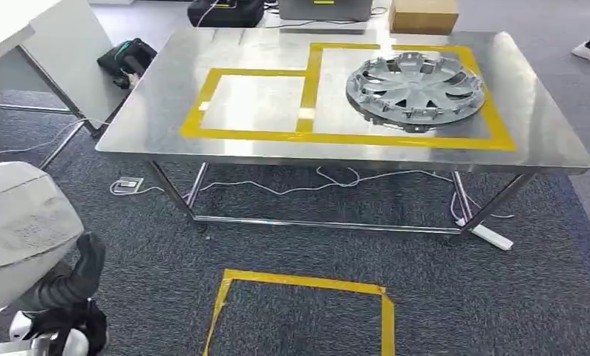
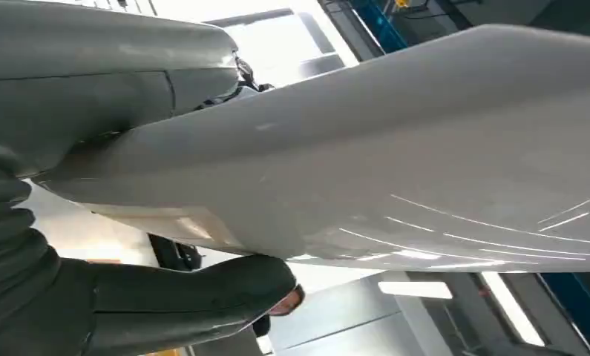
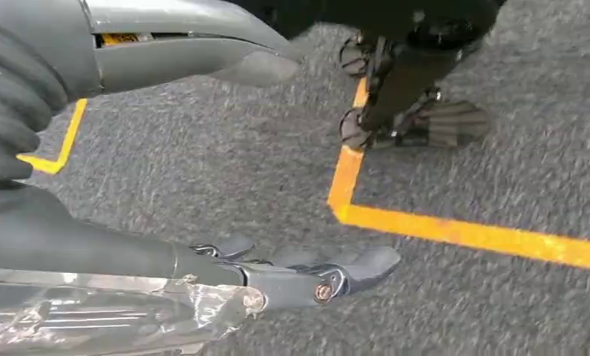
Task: Take the parts from the cabinet and place them on the table.
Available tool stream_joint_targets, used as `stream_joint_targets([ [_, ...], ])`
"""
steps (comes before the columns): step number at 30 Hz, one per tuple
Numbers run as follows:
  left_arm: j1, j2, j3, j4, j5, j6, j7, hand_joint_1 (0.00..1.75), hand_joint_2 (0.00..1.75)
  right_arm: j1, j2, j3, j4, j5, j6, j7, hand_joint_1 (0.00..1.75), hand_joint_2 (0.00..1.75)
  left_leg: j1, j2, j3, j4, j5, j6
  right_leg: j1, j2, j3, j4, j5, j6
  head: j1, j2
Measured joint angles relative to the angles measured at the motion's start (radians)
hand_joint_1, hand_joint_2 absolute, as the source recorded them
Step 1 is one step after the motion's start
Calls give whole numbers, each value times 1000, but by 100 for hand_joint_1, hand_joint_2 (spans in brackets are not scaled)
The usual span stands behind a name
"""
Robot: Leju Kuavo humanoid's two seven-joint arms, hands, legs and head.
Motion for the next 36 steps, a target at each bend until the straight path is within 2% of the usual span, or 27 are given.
stream_joint_targets([
  [4, 0, 0, 0, 0, 2, 0, 0, 175, 175, -1, 0, 0, 0, -1, 0, -1, 0, 175, 2, 0, 1, -6, 4, -12, 3, 0, -2, 0, -1, -9, 0, 0],
  [7, 1, 1, 0, 0, 12, 0, 0, 175, 175, -1, 0, 0, 0, -1, 0, -1, 0, 175, 4, 0, 0, -7, 4, -24, 4, 0, -2, 1, 0, -10, 1, 0],
  [8, 1, 1, 0, 0, 13, 0, 0, 175, 175, -1, 0, 0, 0, -2, 0, -1, 0, 175, 4, 0, 0, -7, 5, -25, 4, 0, -2, 1, 0, -11, 1, 0],
  [28, 1, 2, 0, 0, 13, 0, 0, 175, 175, -1, 0, 0, 0, -2, 0, -1, 0, 175, -3, 0, -1, -6, 5, -25, -4, 0, -2, 0, 3, -9, 1, 0],
  [29, 1, 2, 0, 0, 13, 0, 0, 175, 175, -1, 0, 0, 0, -3, 0, -2, 0, 175, -4, 0, -2, -3, 2, -23, -8, 0, -1, -7, 5, -6, 1, 0],
  [30, 2, 4, 0, 0, 13, 0, 0, 175, 175, -1, 3, 0, 0, -6, 0, -1, 0, 175, -8, -1, 0, -17, -2, -4, -10, -1, 9, -8, 18, 8, 0, 0],
  [31, 0, 3, 0, 0, 12, 0, 0, 175, 175, 1, 4, 0, 0, -7, 0, -1, 0, 175, -11, 1, 7, -37, 0, 11, -10, -2, 2, 7, 47, 20, 0, 0],
  [32, -2, 3, 0, 0, 10, 0, 0, 175, 175, 1, 3, 0, 0, -8, -1, 0, 0, 175, -4, -1, 27, -54, 10, 23, -10, -3, 1, 3, 42, 23, -1, 0],
  [33, -3, 1, 0, 0, 6, 0, 0, 175, 175, 0, 3, 0, 0, -8, -1, -1, 0, 175, 1, 0, 36, -63, 16, 22, -9, -2, -6, 15, 22, 25, 1, 0],
  [34, -4, 1, 0, 1, 4, 0, 0, 175, 175, -2, 3, 0, 0, -10, -1, -1, 0, 175, 4, 1, 36, -63, 15, 22, -8, -2, -21, 52, -13, 17, 7, 0],
  [35, -4, 0, 1, 2, 3, 0, 0, 175, 175, -3, 3, 0, 0, -11, -1, -1, 0, 175, 6, 1, 36, -63, 15, 21, -9, -1, -51, 118, -54, 18, 10, 0],
  [36, -3, -2, 1, 3, 1, 0, 0, 175, 175, -1, 4, 0, 0, -11, -1, -1, 0, 175, 8, 1, 36, -63, 14, 20, -12, -2, -89, 198, -97, 12, 8, 0],
])
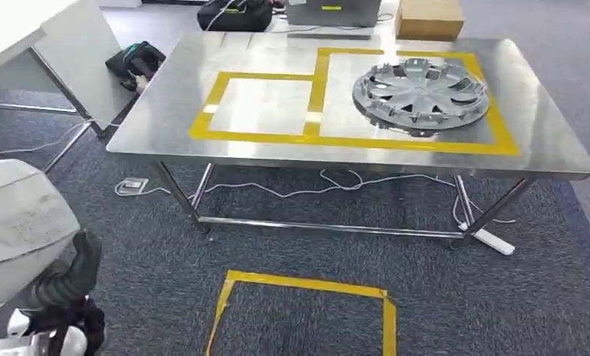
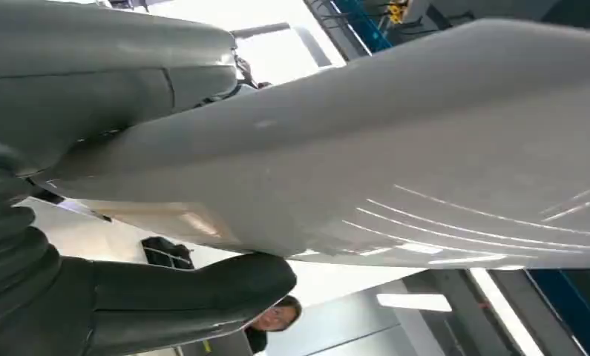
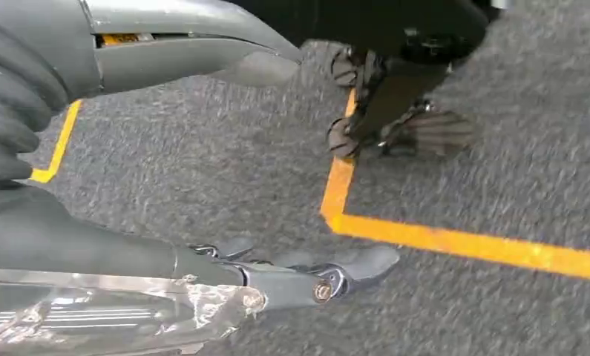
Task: Take the parts from the cabinet and place them on the table.
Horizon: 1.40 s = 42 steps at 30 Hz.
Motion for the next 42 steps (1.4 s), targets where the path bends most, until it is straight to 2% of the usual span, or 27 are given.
stream_joint_targets([
  [2, 1, -1, 0, 2, -1, 0, 0, 175, 175, 4, 0, 0, 0, -1, 0, 0, 0, 175, 8, 0, 2, 2, -3, -12, -5, 0, -42, 80, -27, 6, 1, 0],
  [3, 1, -1, 0, 3, 0, -1, 0, 175, 175, 5, 0, 0, 0, -2, 0, -1, 0, 175, 14, 0, 6, 3, -6, -20, -9, -1, -29, 52, 0, 22, 1, 0],
  [5, 0, -1, 0, 5, 3, -3, 0, 175, 175, 3, 0, 0, 0, -2, 2, -4, 0, 175, 34, -1, 18, 14, -17, -47, -22, -3, 50, -110, 98, 57, 1, 0],
  [6, -2, -1, 0, 5, 6, -3, 0, 175, 175, 3, 0, 0, 0, -2, 3, -6, 0, 175, 43, 0, 21, 29, -30, -65, -31, -1, 85, -182, 118, 78, 3, 0],
  [7, -7, -1, 0, 5, 7, -3, 0, 175, 175, 1, 9, 0, 5, 0, 5, -9, 0, 175, 39, -1, 17, 42, -38, -78, -21, 7, 80, -187, 71, 82, 14, 0],
  [8, -12, -1, 0, 5, 8, -3, 0, 175, 175, -2, 8, 0, 3, 2, 4, -14, 0, 175, 36, -1, 2, 54, -45, -82, -23, 8, 83, -177, 53, 28, 16, 0],
  [10, -19, -3, -3, 5, 11, -3, 0, 175, 175, 3, 7, 0, 3, 3, -1, -18, 0, 175, 36, -1, 5, 56, -57, -94, -24, 8, 75, -159, 61, 4, 4, 0],
  [12, -28, -3, -4, 5, 18, -3, 0, 175, 175, 2, 5, -1, 0, -2, -2, -24, 0, 175, 39, -1, -5, 79, -55, -103, -22, 15, 88, -157, 55, -7, 1, 0],
  [13, -37, -4, -5, 5, 23, -2, 0, 175, 175, 1, 4, -1, 0, -4, -2, -28, 0, 175, 38, -1, -40, 139, -60, -102, -20, 14, 96, -159, 51, -11, -1, 0],
  [16, -44, -4, -6, 10, 26, -2, 0, 175, 175, -2, 0, -1, 0, -11, -2, -34, 0, 175, 30, -1, -206, 370, -137, -95, -13, 19, 119, -168, 33, -25, -2, 0],
  [18, -44, -4, -6, 14, 21, -2, 0, 175, 175, 2, -2, -2, 0, -10, -2, -35, 0, 175, 22, -1, -255, 389, -142, -80, -7, 24, 142, -170, 15, -28, -2, 0],
  [20, -44, -4, -6, 17, 17, -2, 0, 175, 175, 2, -2, -3, 0, -8, -2, -35, 0, 175, 6, -2, -233, 273, -57, -49, 2, 29, 180, -177, -8, -30, -3, 0],
  [22, -44, -3, -6, 19, 16, -2, 0, 175, 175, 5, 1, -3, 2, -8, 0, -35, 0, 175, -20, -6, -204, 131, 98, -9, 2, 30, 197, -192, -26, -33, -1, 0],
  [23, -43, -3, -5, 19, 16, -2, 0, 175, 175, 0, 1, -4, 2, -8, 0, -35, 0, 175, -35, -11, -207, 86, 95, -5, 10, 39, 213, -194, -35, -27, -4, 0],
  [26, -45, -3, -4, 20, 13, -2, 0, 175, 175, 0, -1, -4, 1, -6, 0, -29, 0, 175, -27, -18, -173, 75, 77, -15, 16, 36, 254, -214, -33, -19, 7, 0],
  [28, -41, -3, -2, 21, 11, -2, 0, 175, 175, -4, -1, -4, 1, 0, 2, -21, 0, 175, -22, -18, -141, 73, 66, -5, 18, 16, 211, -125, -15, -12, 8, 0],
  [29, -38, -3, 0, 21, 11, -1, 0, 175, 175, -7, -1, -4, 1, 5, 6, -11, 0, 175, -22, -15, -131, 73, 55, 2, 19, 7, 156, -38, -14, -8, 10, 0],
  [30, -33, -3, 4, 20, 12, 0, 0, 175, 175, -7, 0, -3, 1, 6, 10, -5, 0, 175, -23, -15, -121, 73, 45, 4, 19, 3, 103, 34, -43, -5, 8, 0],
  [31, -29, -2, 6, 20, 15, 0, 0, 175, 175, -3, 0, -3, 1, 6, 10, 0, 0, 175, -24, -15, -107, 73, 31, 8, 19, 2, 54, 84, -102, -4, 10, 0],
  [33, -23, -2, 7, 20, 18, 0, 0, 175, 175, 2, -1, -3, 1, 7, 11, 3, 0, 175, -27, -19, -71, 73, 4, 11, 20, 3, 7, 85, -181, -6, 13, 0],
  [34, -20, -1, 8, 20, 19, 0, 0, 175, 175, 2, 0, -3, 1, 8, 12, 5, 0, 175, -29, -20, -50, 73, -11, 12, 21, 3, 4, 48, -177, -9, 13, 0],
  [35, -19, -1, 9, 20, 20, 0, 0, 175, 175, 1, -1, -3, 1, 8, 13, 5, 0, 175, -31, -20, -28, 73, -27, 12, 24, 2, 9, -10, -138, -14, 13, 0],
  [36, -19, -1, 10, 20, 21, 0, 0, 175, 175, 1, -1, -3, 1, 8, 13, 5, 0, 175, -34, -19, -4, 72, -43, 12, 28, 2, 19, -83, -56, -23, 13, 0],
  [37, -19, 0, 11, 20, 20, 0, 0, 175, 175, 5, -1, -3, 1, 8, 13, 5, 0, 175, -34, -19, 6, 70, -59, 10, 34, 0, 23, -153, 76, -35, 13, 0],
  [38, -17, 0, 12, 20, 21, 0, 0, 175, 175, 5, -1, -3, 1, 8, 13, 5, 0, 175, -39, -21, 23, 77, -74, 9, 34, 4, 25, -168, 106, -39, 12, 0],
  [41, -16, 0, 14, 18, 21, 0, 0, 175, 175, 1, -1, -3, 1, 9, 14, 7, 0, 175, -38, -22, 41, 86, -75, -7, 36, 4, 52, -178, 96, -53, 12, 0],
  [42, -17, 1, 15, 15, 21, 0, 0, 175, 175, -2, 3, -3, 2, 9, 14, 7, 0, 175, -41, -21, 33, 107, -77, -10, 24, 6, 80, -186, 97, -55, 13, 0],
])
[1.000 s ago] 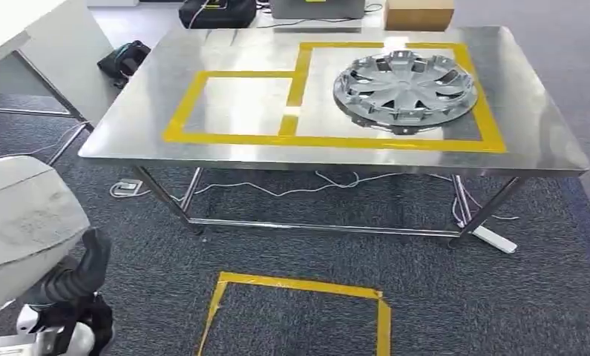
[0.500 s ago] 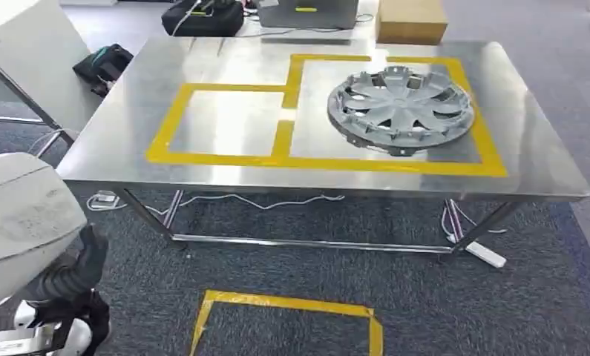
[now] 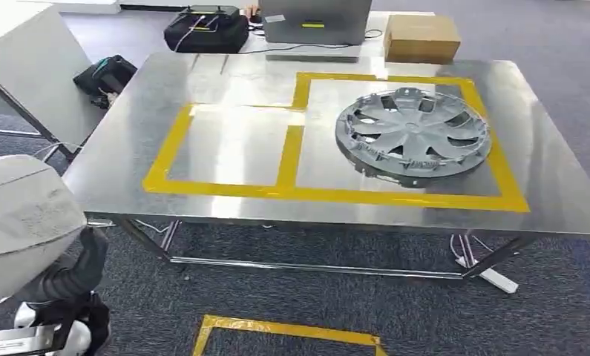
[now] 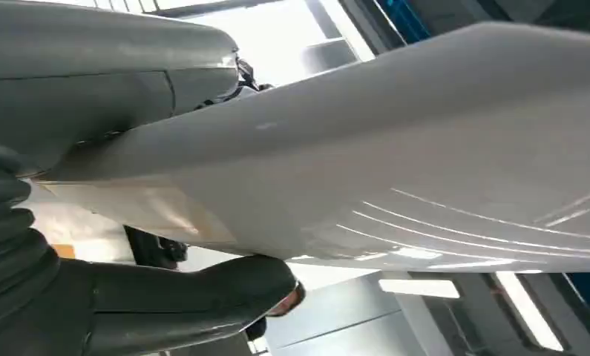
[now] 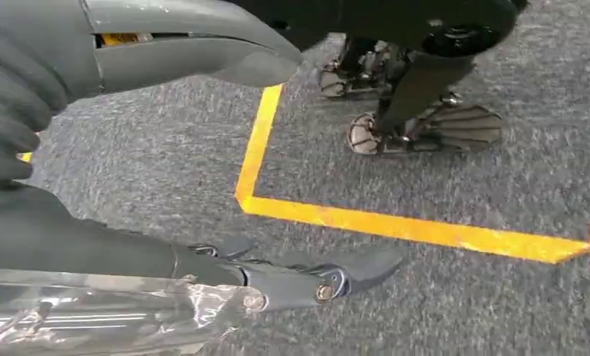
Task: Take the parts from the cabinet and place them on the table.
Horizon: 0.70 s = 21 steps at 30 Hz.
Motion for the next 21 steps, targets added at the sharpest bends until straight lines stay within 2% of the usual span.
stream_joint_targets([
  [1, 0, 1, 2, -2, 0, 0, 0, 175, 175, 1, 0, 0, -1, 0, 0, 0, 0, 175, -1, 1, -27, 51, 10, -10, -3, -1, 13, -5, -5, -3, -4, 0],
  [2, -1, 1, 4, -2, 0, 0, 0, 175, 175, 0, 0, 0, -1, 0, -1, 0, 0, 175, 6, 1, -71, 117, 8, -21, -6, -1, 25, -12, -13, -8, -16, 0],
  [3, 1, 1, 6, -2, 0, 0, 0, 175, 175, -1, 0, 0, -1, -1, -2, -1, 0, 175, 16, 2, -121, 182, -13, -31, -9, -1, 36, -18, -20, -7, -12, 0],
  [4, 3, 1, 6, -2, 0, 0, 0, 175, 175, 0, 0, 0, -1, -1, -1, -1, 0, 175, 25, 2, -171, 237, -56, -39, -14, 0, 49, -23, -30, -5, -14, 0],
  [5, 3, 1, 7, -2, 0, 0, 0, 175, 175, 1, 0, 0, -1, -1, -1, 0, 0, 175, 32, 2, -206, 263, -92, -47, -18, 1, 61, -26, -39, -1, -14, 0],
  [6, 3, 2, 8, -2, 0, 0, 0, 175, 175, 2, 0, 0, -1, -1, -1, 0, 0, 175, 39, 3, -230, 263, -116, -57, -24, 2, 77, -27, -52, 5, -14, 0],
  [7, 3, 2, 8, -2, 0, 0, 0, 175, 175, 3, 0, 0, -1, 1, -1, -1, 0, 175, 47, 3, -237, 232, -111, -68, -31, 5, 97, -27, -67, 11, -15, 0],
  [8, 3, 2, 9, -2, 0, 0, 0, 175, 175, 3, 0, 0, -1, 3, -1, -2, 0, 175, 54, 4, -230, 179, -78, -76, -38, 7, 117, -28, -84, 19, -13, 0],
  [9, 2, 2, 9, -2, 0, 0, 0, 175, 175, 2, 0, 0, -1, 3, -2, -4, 0, 175, 61, 6, -216, 106, -11, -85, -46, 8, 140, -28, -101, 30, -14, 0],
  [10, 3, 2, 9, -2, 0, 0, 0, 175, 175, 3, 0, 0, -1, 3, -3, -8, 0, 175, 68, 12, -203, 36, 84, -92, -47, 7, 139, -31, -117, 37, -17, 0],
  [11, 2, 2, 10, -2, 3, 0, 0, 175, 175, 1, -8, 0, -2, 2, -5, -15, 0, 175, 76, 26, -212, -27, 147, -92, -47, 10, 178, -19, -136, 45, -31, 0],
  [12, 1, 3, 8, -2, 6, 0, 0, 175, 175, -1, -9, 0, -2, 0, -6, -26, 0, 175, 71, 40, -204, -9, 143, -87, -44, 10, 175, -38, -154, 54, -35, 0],
  [13, 1, 4, 8, -5, 8, 0, 0, 175, 175, -2, -9, 0, -3, -1, -7, -35, 0, 175, 68, 32, -197, -9, 136, -77, -48, 6, 197, -65, -163, 62, -27, 0],
  [14, -3, 4, 9, -6, 10, 0, 0, 175, 175, -2, -10, 0, -3, -1, -5, -46, 0, 175, 70, 26, -190, -22, 132, -68, -46, 4, 216, -49, -134, 79, -27, 0],
  [15, -5, 5, 9, -7, 11, 0, 0, 175, 175, -5, -13, 0, -4, 0, -5, -50, 0, 175, 70, 23, -167, -22, 129, -56, -47, 2, 230, -48, -130, 84, -26, 0],
  [16, 0, 6, 11, -10, 12, 0, 0, 175, 175, -8, -14, 0, -4, 1, -5, -52, 0, 175, 71, 19, -154, -22, 129, -46, -49, 0, 220, -39, -133, 82, -15, 0],
  [17, 1, 6, 11, -11, 15, 0, 0, 175, 175, -13, -15, 0, -4, 2, -5, -52, 0, 175, 68, 20, -141, -22, 115, -39, -48, -3, 184, 30, -126, 82, -10, 0],
  [18, 2, 5, 11, -11, 17, 0, 0, 175, 175, -15, -15, 0, -4, 3, -6, -49, 0, 175, 64, 21, -132, -22, 105, -31, -43, -5, 125, 118, -142, 78, -8, 0],
  [19, 4, 5, 11, -11, 16, 0, 0, 175, 175, -12, -15, 1, -3, 4, -7, -42, 0, 175, 59, 21, -121, -21, 101, -26, -38, -6, 68, 193, -183, 77, -8, 0],
  [20, 10, 5, 12, -12, 5, 0, 0, 175, 175, -6, -15, 1, -3, 13, -8, -25, 0, 175, 54, 19, -108, -21, 89, -20, -33, -6, 22, 239, -235, 73, -5, 0],
  [21, 26, -1, 19, -15, -18, 0, 0, 175, 175, -1, -15, 3, -3, 31, -7, -1, 0, 175, 48, 15, -94, -21, 76, -16, -28, -5, -8, 251, -268, 71, -5, 0],
])
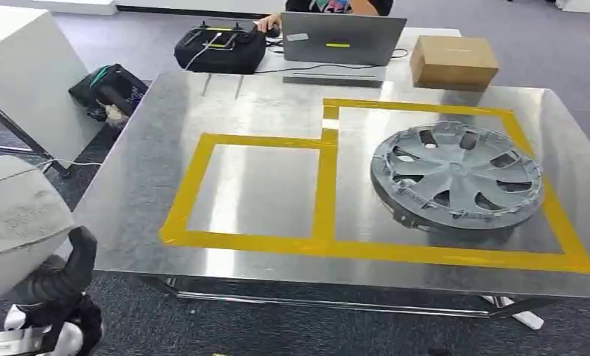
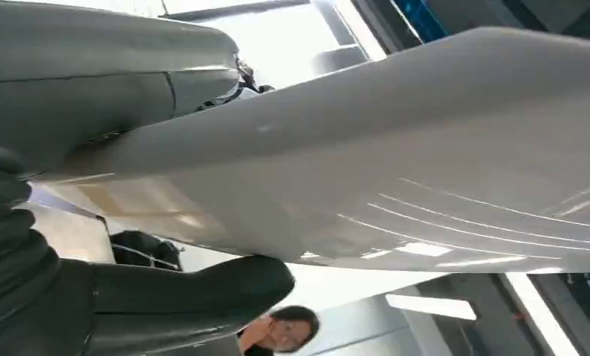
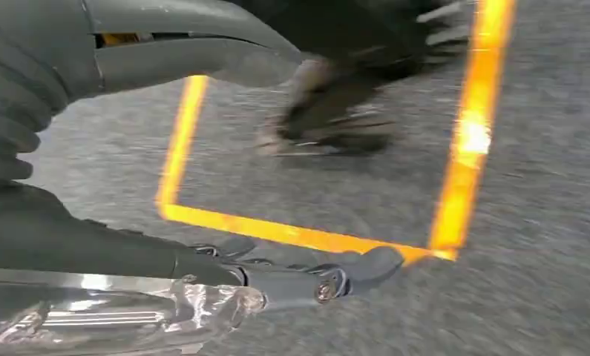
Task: Take the parts from the cabinet and place them on the table.
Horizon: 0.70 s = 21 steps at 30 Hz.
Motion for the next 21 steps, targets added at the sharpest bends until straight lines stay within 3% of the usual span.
stream_joint_targets([
  [1, 26, -8, 16, -12, -22, 0, 0, 175, 175, 3, 0, 5, 0, 18, 4, 23, 0, 175, -5, -2, 18, 0, -14, 2, 6, 0, -15, -20, -6, -6, 0, 0],
  [2, 58, -15, 31, -28, -34, 0, 0, 175, 175, 5, 0, 8, 0, 30, 9, 35, 0, 175, -11, -1, 39, 0, -29, 3, 13, 0, -15, -71, 29, -14, 0, 0],
  [3, 89, -21, 52, -59, -39, 0, 0, 175, 175, 7, 0, 15, 0, 43, 15, 44, 0, 175, -16, 1, 60, 0, -44, 4, 21, 0, -4, -146, 105, -29, 0, 0],
  [4, 109, -25, 66, -81, -39, 0, 0, 175, 175, 9, 0, 19, 0, 46, 16, 43, 0, 175, -17, 3, 67, -2, -57, 6, 30, 1, 4, -219, 208, -48, 0, 0],
  [5, 116, -28, 74, -90, -38, 0, 0, 175, 175, 12, 0, 21, 0, 46, 16, 38, 0, 175, -17, 1, 79, -3, -64, 6, 32, 3, -2, -211, 257, -60, -8, 0],
  [6, 126, -30, 80, -100, -35, 0, 0, 175, 175, 6, 1, 24, 2, 46, 15, 28, 0, 175, -17, -7, 78, -2, -66, 2, 36, 2, -9, -234, 234, -60, -11, 0],
  [7, 133, -31, 83, -108, -25, 0, 0, 175, 175, 1, 1, 29, 2, 43, 13, 16, 0, 175, -16, -9, 77, -8, -71, -7, 41, 3, 4, -233, 250, -65, -11, 0],
  [8, 136, -30, 84, -111, -11, 0, 0, 175, 175, -5, 1, 30, 1, 36, 10, 1, 0, 175, -18, -9, 72, 3, -68, -5, 37, 5, 16, -247, 276, -55, -13, 0],
  [9, 131, -28, 84, -111, -1, 0, 0, 175, 175, -13, 1, 30, 1, 34, 10, -14, 0, 175, -18, -8, 77, -9, -53, 26, 35, 4, 14, -254, 276, -32, -14, 0],
  [10, 126, -26, 83, -111, 8, 0, 0, 175, 175, -22, 1, 30, 1, 32, 8, -23, 0, 175, -18, -7, 78, -17, -56, 26, 38, 7, 11, -255, 278, -41, -16, 0],
  [12, 122, -27, 83, -111, 15, 0, 0, 175, 175, -34, 1, 32, 1, 32, 8, -32, 0, 175, -17, -6, 84, -27, -60, 9, 38, 8, 11, -255, 273, -48, -16, 0],
  [21, 118, -25, 83, -111, 18, 0, 0, 175, 175, -48, 1, 36, 1, 29, 7, -35, 0, 175, -16, -6, 85, -34, -59, -6, 38, 7, 12, -255, 270, -55, -16, 0],
])
